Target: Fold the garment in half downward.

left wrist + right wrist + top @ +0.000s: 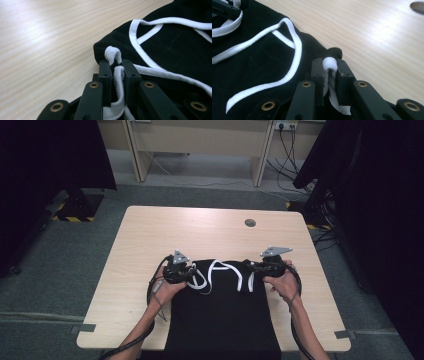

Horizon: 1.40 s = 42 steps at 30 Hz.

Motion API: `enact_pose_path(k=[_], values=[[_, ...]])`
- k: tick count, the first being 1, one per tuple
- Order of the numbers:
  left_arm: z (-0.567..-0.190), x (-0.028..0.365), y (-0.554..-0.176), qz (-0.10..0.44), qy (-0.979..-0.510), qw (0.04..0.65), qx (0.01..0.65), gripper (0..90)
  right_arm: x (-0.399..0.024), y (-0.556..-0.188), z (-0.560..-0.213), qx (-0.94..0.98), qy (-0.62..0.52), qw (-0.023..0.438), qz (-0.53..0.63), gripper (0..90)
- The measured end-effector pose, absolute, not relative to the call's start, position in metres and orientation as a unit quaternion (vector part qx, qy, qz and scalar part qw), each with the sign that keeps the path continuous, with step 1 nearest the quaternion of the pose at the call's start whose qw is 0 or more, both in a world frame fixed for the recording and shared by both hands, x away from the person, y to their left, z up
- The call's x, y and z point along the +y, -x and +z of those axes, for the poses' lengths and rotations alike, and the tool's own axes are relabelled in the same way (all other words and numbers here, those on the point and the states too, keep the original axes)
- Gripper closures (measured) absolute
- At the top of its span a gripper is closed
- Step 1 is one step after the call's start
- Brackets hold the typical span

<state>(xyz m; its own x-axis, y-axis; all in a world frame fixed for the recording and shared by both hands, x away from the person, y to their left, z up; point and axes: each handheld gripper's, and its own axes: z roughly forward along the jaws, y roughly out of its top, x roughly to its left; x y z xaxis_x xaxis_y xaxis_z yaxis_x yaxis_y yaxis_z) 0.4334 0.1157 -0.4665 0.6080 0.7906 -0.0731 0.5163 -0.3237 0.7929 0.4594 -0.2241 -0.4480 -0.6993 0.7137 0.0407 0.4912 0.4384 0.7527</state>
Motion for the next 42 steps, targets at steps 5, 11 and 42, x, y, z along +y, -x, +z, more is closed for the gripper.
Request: enact_pose_path(k=[5,11,42], values=[[-0.458,0.116,-0.446,0.174,-0.789,0.416,0.416,79.6,-0.229,-0.467,-0.437,0.83,-0.361,0.149,0.399,79.6],[-0.45,0.119,-0.461,0.174,-0.784,0.422,0.42,79.7,-0.231,-0.474,-0.424,0.823,-0.362,0.159,0.408,79.6],[-0.411,0.122,-0.434,0.254,-0.762,0.462,0.376,79.7,-0.22,-0.456,-0.396,0.803,-0.315,0.216,0.457,79.7]])
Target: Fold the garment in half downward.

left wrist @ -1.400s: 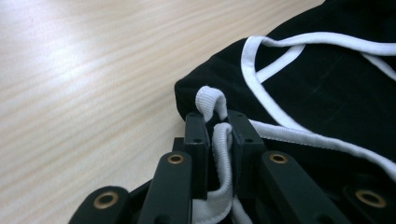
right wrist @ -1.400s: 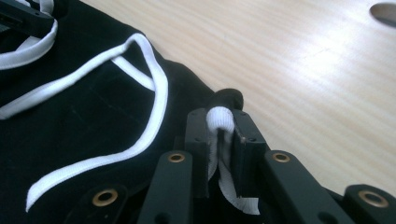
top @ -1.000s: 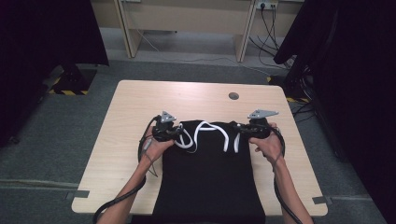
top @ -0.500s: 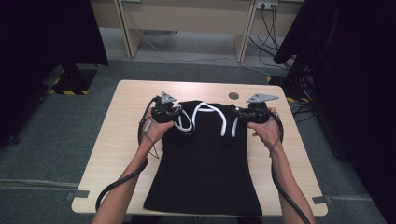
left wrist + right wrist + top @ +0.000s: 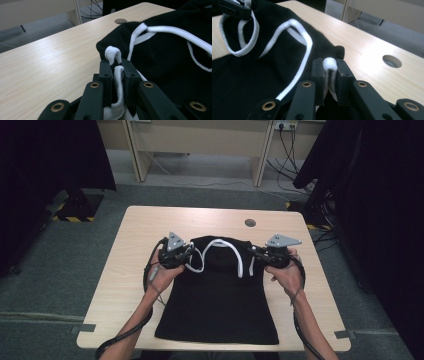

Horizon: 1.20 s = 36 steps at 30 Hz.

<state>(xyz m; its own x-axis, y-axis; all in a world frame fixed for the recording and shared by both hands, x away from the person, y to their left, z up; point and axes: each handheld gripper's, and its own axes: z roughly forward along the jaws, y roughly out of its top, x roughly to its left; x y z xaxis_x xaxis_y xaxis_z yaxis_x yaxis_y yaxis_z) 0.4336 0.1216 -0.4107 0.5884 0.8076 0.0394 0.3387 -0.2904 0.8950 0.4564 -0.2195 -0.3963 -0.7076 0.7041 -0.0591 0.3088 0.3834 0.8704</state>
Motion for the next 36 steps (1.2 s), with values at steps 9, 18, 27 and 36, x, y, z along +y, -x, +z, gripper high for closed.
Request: enact_pose_path(k=[9,18,27,36], values=[[-0.428,0.118,-0.4,0.261,-0.784,0.447,0.343,79.2,-0.222,-0.425,-0.424,0.808,-0.302,0.223,0.454,79.7],[-0.444,0.126,-0.368,0.232,-0.786,0.461,0.339,78.5,-0.227,-0.394,-0.432,0.81,-0.288,0.223,0.46,79.5],[-0.46,0.137,-0.338,0.197,-0.796,0.461,0.341,76.7,-0.232,-0.364,-0.44,0.827,-0.285,0.194,0.444,78.8],[-0.476,0.139,-0.316,0.172,-0.817,0.434,0.338,75.3,-0.243,-0.341,-0.45,0.84,-0.297,0.164,0.425,80.0]])
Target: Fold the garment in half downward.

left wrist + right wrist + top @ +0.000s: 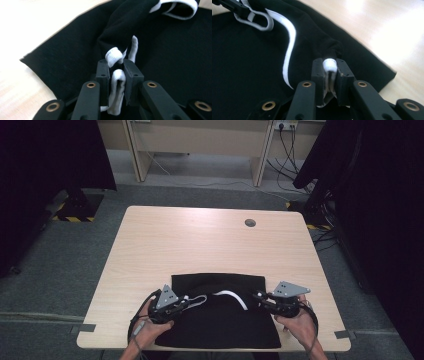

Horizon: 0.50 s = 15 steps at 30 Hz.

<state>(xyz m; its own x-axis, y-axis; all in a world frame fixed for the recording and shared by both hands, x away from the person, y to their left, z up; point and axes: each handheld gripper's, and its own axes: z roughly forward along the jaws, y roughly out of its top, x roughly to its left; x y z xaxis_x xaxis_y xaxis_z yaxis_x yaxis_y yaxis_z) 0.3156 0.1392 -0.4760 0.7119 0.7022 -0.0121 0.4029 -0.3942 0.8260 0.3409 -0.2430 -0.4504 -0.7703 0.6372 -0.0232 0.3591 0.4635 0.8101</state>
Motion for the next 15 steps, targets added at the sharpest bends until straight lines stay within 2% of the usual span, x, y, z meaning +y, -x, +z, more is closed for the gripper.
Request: enact_pose_path(k=[7,15], values=[[-0.48,0.14,-0.31,0.161,-0.825,0.419,0.344,72.6,-0.246,-0.331,-0.463,0.847,-0.307,0.155,0.405,81.3],[-0.482,0.139,-0.307,0.178,-0.828,0.405,0.343,70.1,-0.248,-0.328,-0.472,0.851,-0.312,0.145,0.397,81.8]])
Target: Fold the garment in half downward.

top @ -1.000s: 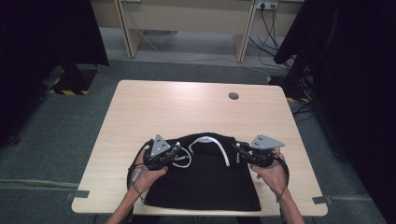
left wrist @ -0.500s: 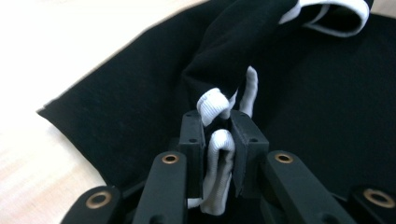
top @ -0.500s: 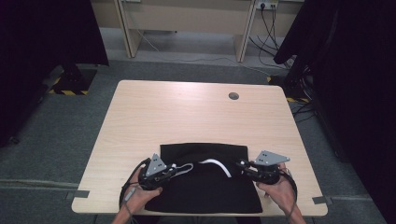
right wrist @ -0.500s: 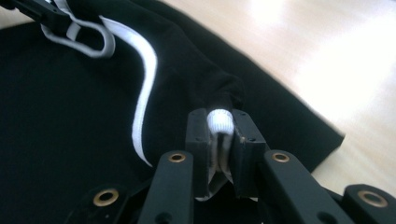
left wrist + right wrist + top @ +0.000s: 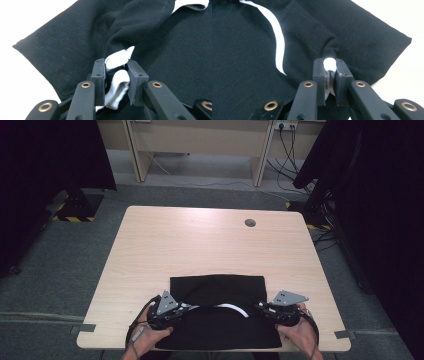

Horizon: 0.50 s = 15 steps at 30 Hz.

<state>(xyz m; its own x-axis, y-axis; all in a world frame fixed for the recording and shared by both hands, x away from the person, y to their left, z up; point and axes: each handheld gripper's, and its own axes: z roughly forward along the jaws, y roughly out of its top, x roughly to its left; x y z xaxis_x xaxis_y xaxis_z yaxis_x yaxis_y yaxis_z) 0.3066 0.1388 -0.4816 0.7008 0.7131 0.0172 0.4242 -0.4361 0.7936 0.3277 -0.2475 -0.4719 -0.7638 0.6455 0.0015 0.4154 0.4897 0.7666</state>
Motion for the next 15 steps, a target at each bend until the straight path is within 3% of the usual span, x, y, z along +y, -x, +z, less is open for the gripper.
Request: enact_pose_path(k=[10,15], values=[[-0.48,0.136,-0.339,0.188,-0.831,0.393,0.346,67.3,-0.247,-0.346,-0.472,0.846,-0.324,0.153,0.394,79.2],[-0.473,0.138,-0.336,0.189,-0.823,0.403,0.353,41.8,-0.25,-0.349,-0.459,0.834,-0.338,0.153,0.408,57.4]])
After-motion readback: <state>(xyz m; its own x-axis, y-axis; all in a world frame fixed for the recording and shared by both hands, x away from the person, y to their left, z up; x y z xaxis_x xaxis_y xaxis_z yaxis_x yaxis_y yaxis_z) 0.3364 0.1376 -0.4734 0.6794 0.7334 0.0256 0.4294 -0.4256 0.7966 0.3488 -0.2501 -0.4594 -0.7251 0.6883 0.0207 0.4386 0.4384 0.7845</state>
